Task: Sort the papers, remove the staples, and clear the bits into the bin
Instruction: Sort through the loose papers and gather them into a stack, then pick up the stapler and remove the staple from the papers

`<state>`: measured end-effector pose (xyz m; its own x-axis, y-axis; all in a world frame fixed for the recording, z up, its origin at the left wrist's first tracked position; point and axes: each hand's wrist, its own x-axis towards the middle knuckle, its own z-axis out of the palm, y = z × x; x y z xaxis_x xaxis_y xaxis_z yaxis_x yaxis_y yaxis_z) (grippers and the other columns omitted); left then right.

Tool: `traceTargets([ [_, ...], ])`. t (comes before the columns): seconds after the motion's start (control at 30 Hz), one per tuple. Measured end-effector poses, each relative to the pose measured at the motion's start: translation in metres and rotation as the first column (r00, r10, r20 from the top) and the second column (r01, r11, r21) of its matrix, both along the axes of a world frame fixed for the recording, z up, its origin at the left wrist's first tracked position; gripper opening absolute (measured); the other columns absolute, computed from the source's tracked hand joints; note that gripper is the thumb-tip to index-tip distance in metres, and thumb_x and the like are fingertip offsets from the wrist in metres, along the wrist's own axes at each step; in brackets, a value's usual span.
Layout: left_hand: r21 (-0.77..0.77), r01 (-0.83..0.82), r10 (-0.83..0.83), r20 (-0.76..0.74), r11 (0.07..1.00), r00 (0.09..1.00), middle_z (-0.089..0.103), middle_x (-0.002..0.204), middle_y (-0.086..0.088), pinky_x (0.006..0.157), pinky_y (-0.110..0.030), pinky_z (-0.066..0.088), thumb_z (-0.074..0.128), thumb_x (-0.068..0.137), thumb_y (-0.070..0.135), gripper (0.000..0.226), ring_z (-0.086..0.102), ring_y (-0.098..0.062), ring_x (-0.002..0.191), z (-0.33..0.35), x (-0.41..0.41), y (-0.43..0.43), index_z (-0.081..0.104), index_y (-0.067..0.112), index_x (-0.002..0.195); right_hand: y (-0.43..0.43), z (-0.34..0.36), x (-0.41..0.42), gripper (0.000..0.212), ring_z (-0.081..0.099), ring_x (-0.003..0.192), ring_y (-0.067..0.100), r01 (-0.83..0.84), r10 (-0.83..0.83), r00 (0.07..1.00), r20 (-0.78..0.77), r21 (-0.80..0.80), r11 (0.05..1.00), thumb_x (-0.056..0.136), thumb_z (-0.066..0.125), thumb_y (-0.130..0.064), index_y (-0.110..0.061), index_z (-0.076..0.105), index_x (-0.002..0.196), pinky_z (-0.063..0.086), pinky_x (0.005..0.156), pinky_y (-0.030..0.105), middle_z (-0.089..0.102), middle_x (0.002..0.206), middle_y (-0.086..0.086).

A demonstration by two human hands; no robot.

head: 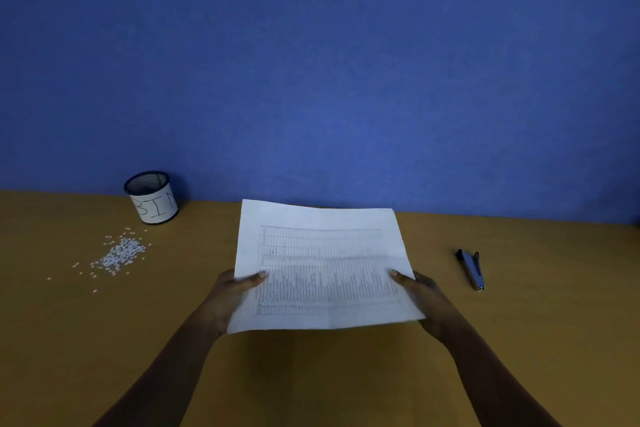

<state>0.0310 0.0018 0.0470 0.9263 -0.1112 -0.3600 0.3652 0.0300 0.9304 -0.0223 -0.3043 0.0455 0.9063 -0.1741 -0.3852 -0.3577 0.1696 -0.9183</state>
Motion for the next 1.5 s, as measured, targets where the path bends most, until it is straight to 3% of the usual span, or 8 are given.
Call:
traceTargets([
  [0.17, -0.075, -0.232, 0.233, 0.006, 0.970, 0.972, 0.062, 0.112, -0.012, 0.080, -0.038, 0.048, 0.064, 0.084, 0.011, 0.034, 0.057, -0.033, 0.106, -0.005, 0.002, -0.013, 0.059, 0.001, 0.117, 0.000, -0.016, 0.002, 0.013, 0.067, 0.076, 0.016, 0.102, -0.094, 0.994, -0.058, 0.136, 0.985, 0.087, 0.061, -0.017, -0.009, 0.065, 0.097, 0.056, 0.062, 0.020, 0.068, 0.091, 0.008],
  [0.27, -0.120, -0.388, 0.387, -0.034, 0.914, 0.921, 0.058, 0.116, -0.011, 0.091, -0.046, 0.045, 0.063, 0.085, 0.008, 0.034, 0.053, -0.033, 0.111, -0.009, -0.004, -0.033, 0.056, -0.002, 0.118, 0.013, -0.027, 0.003, 0.017, 0.064, 0.074, 0.016, 0.147, -0.126, 0.983, -0.133, 0.163, 0.976, 0.088, 0.060, -0.016, -0.004, 0.063, 0.100, 0.054, 0.059, 0.019, 0.067, 0.089, 0.009],
  [0.53, -0.070, -0.603, 0.597, -0.092, 0.794, 0.797, 0.055, 0.125, -0.017, 0.097, -0.052, 0.044, 0.062, 0.086, 0.008, 0.039, 0.052, -0.037, 0.112, -0.015, -0.016, -0.081, 0.051, -0.004, 0.122, 0.091, -0.023, -0.008, 0.018, 0.062, 0.068, 0.017, -0.041, 0.096, 0.978, -0.185, 0.281, 0.959, 0.084, 0.066, -0.021, -0.002, 0.067, 0.082, 0.054, 0.065, 0.024, 0.066, 0.075, 0.009],
  [0.63, -0.046, -0.639, 0.637, -0.054, 0.768, 0.769, 0.057, 0.123, -0.022, 0.093, -0.048, 0.047, 0.061, 0.087, 0.009, 0.039, 0.055, -0.038, 0.110, -0.011, -0.020, -0.091, 0.052, -0.008, 0.121, 0.108, -0.018, -0.009, 0.020, 0.064, 0.071, 0.019, -0.020, 0.084, 0.983, -0.166, 0.351, 0.936, 0.084, 0.066, -0.016, 0.003, 0.067, 0.090, 0.056, 0.060, 0.024, 0.068, 0.083, 0.012],
  [0.97, -0.055, -0.573, 0.570, -0.062, 0.818, 0.819, 0.061, 0.111, -0.018, 0.088, -0.046, 0.050, 0.060, 0.087, 0.008, 0.031, 0.059, -0.037, 0.101, -0.004, -0.035, -0.101, 0.056, -0.007, 0.114, 0.104, -0.020, -0.006, 0.014, 0.066, 0.069, 0.026, 0.078, -0.037, 0.984, -0.172, 0.236, 0.969, 0.077, 0.069, 0.002, 0.013, 0.064, 0.083, 0.059, 0.056, 0.028, 0.069, 0.081, 0.018],
  [1.13, -0.162, -0.484, 0.458, -0.173, 0.860, 0.872, 0.064, 0.091, -0.013, 0.056, -0.031, 0.058, 0.063, 0.083, 0.000, 0.020, 0.062, -0.029, 0.083, -0.008, -0.043, -0.096, 0.061, -0.002, 0.103, 0.092, -0.020, 0.003, 0.009, 0.064, 0.069, 0.023, 0.043, -0.016, 0.981, -0.193, 0.133, 0.990, 0.077, 0.071, -0.002, 0.005, 0.067, 0.082, 0.058, 0.059, 0.026, 0.069, 0.080, 0.014],
  [1.3, -0.129, -0.373, 0.347, -0.187, 0.919, 0.919, 0.064, 0.079, -0.013, 0.036, -0.016, 0.047, 0.066, 0.078, -0.006, 0.013, 0.061, -0.021, 0.064, -0.004, -0.051, -0.097, 0.063, -0.008, 0.091, 0.084, -0.017, 0.009, 0.011, 0.064, 0.076, 0.026, -0.001, 0.018, 0.984, -0.178, 0.095, 0.995, 0.078, 0.069, -0.001, 0.006, 0.066, 0.087, 0.055, 0.074, 0.031, 0.068, 0.083, 0.014],
  [1.5, -0.093, -0.420, 0.405, -0.146, 0.903, 0.903, 0.065, 0.074, -0.011, 0.045, -0.020, 0.051, 0.069, 0.075, -0.008, 0.009, 0.062, -0.022, 0.065, -0.008, -0.047, -0.099, 0.065, -0.008, 0.083, 0.093, -0.015, 0.002, 0.006, 0.064, 0.063, 0.021, 0.024, -0.010, 0.988, -0.157, 0.087, 0.996, 0.079, 0.070, -0.005, 0.000, 0.067, 0.079, 0.055, 0.057, 0.025, 0.069, 0.078, 0.014],
])
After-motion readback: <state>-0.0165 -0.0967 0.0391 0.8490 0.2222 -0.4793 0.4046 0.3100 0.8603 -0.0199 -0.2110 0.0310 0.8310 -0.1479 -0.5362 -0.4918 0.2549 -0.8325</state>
